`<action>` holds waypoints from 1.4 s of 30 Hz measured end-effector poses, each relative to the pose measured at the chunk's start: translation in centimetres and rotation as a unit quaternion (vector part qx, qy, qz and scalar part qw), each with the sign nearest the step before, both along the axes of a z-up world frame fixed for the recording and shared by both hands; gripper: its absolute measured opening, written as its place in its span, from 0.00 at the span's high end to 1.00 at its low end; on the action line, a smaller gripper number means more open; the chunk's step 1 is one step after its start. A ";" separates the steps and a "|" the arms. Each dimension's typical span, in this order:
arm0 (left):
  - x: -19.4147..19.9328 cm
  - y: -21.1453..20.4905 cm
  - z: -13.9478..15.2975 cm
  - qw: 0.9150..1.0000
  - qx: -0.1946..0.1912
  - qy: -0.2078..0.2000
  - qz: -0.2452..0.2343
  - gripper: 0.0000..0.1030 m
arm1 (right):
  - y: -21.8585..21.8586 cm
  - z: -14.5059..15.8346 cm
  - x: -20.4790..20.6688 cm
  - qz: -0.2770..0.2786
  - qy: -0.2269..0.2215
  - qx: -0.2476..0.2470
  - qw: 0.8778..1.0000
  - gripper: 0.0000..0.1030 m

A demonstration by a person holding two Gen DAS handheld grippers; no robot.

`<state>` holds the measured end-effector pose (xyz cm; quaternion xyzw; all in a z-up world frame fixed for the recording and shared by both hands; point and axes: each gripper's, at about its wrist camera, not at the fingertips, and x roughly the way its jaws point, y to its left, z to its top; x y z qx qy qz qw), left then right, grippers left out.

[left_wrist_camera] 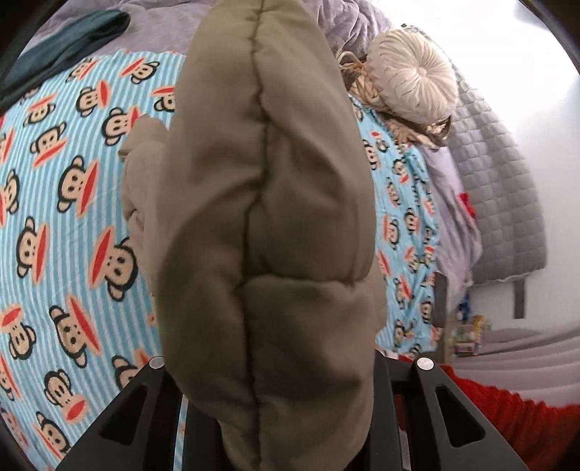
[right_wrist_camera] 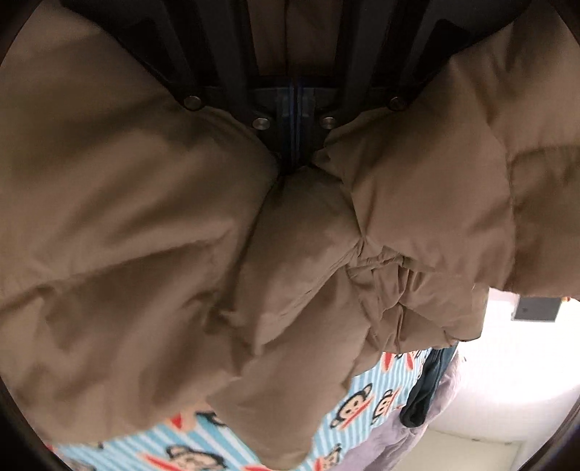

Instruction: Fold large clothes

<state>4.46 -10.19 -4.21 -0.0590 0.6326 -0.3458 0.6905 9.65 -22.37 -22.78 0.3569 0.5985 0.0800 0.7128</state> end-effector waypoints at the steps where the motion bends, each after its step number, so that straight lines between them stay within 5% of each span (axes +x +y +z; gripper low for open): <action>1: -0.2 -0.9 0.1 1.000 0.006 -0.002 0.002 0.73 | -0.4 -0.1 0.1 0.001 0.005 0.014 1.000 1.00; 8: -1.9 -7.7 -0.9 0.998 0.058 -0.024 -0.025 0.68 | -6.9 4.0 -3.6 -0.012 -0.014 0.033 0.999 0.97; 13: -3.2 -11.5 -3.5 0.997 0.038 0.002 -0.071 0.31 | -13.4 6.0 -8.8 -0.064 -0.022 0.012 0.998 0.97; 17: -3.1 -15.9 -6.6 0.991 0.014 0.023 -0.130 0.28 | -17.2 6.3 -12.9 -0.097 -0.020 -0.009 0.995 0.97; 20: -2.9 -17.7 -8.5 0.989 0.002 0.032 -0.144 0.17 | -18.3 6.3 -15.1 -0.113 -0.018 -0.021 0.993 0.96; 23: -1.8 -19.1 -9.6 0.991 -0.007 0.052 -0.123 0.17 | -18.9 6.6 -17.1 -0.126 -0.014 -0.026 0.992 0.70; 24: -1.4 -19.6 -9.8 0.992 -0.009 0.059 -0.115 0.17 | -19.2 6.8 -18.4 -0.133 -0.014 -0.027 0.991 0.49; 25: -1.0 -19.9 -10.1 0.992 -0.006 0.060 -0.112 0.17 | -19.4 7.2 -19.5 -0.137 -0.017 -0.027 0.990 0.39; 30: -0.4 -22.4 -11.0 0.992 0.031 0.044 -0.116 0.17 | -17.0 10.5 -23.2 -0.110 -0.071 -0.002 0.991 0.38; 35: -0.9 -23.0 -10.8 0.990 0.053 0.029 -0.131 0.17 | -13.2 13.5 -24.4 -0.044 -0.119 0.017 0.992 0.25; 39: -1.0 -22.1 -8.6 0.989 0.051 0.005 -0.136 0.17 | -11.1 13.5 -21.8 -0.048 -0.121 -0.028 0.991 0.27; 42: -0.8 -20.0 -5.0 0.988 0.039 -0.072 -0.129 0.17 | -12.1 12.7 -20.4 -0.092 -0.095 -0.060 0.989 0.85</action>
